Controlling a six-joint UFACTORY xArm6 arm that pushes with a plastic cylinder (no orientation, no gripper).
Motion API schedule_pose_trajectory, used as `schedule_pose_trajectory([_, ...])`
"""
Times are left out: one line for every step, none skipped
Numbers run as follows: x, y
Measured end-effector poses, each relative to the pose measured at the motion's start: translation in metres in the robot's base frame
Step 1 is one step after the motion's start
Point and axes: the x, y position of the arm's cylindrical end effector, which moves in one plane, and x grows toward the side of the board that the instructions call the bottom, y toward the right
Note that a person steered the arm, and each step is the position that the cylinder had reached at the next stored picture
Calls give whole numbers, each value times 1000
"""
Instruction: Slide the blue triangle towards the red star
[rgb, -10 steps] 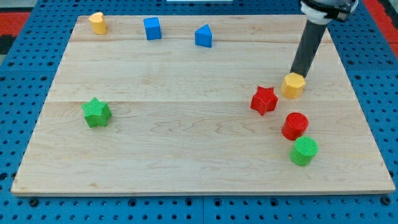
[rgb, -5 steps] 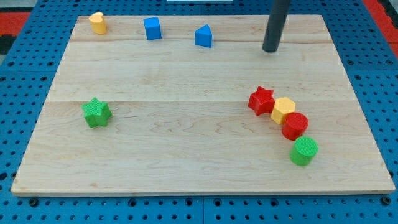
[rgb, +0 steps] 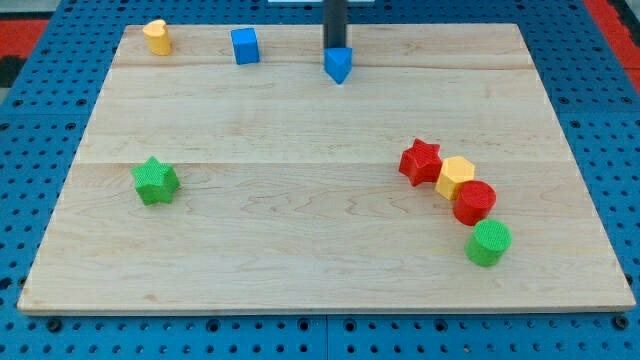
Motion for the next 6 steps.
schedule_pose_trajectory([49, 11])
schedule_pose_trajectory([83, 16])
schedule_pose_trajectory([100, -16])
schedule_pose_trajectory([120, 15])
schedule_pose_trajectory([126, 25])
schedule_pose_trajectory([83, -50])
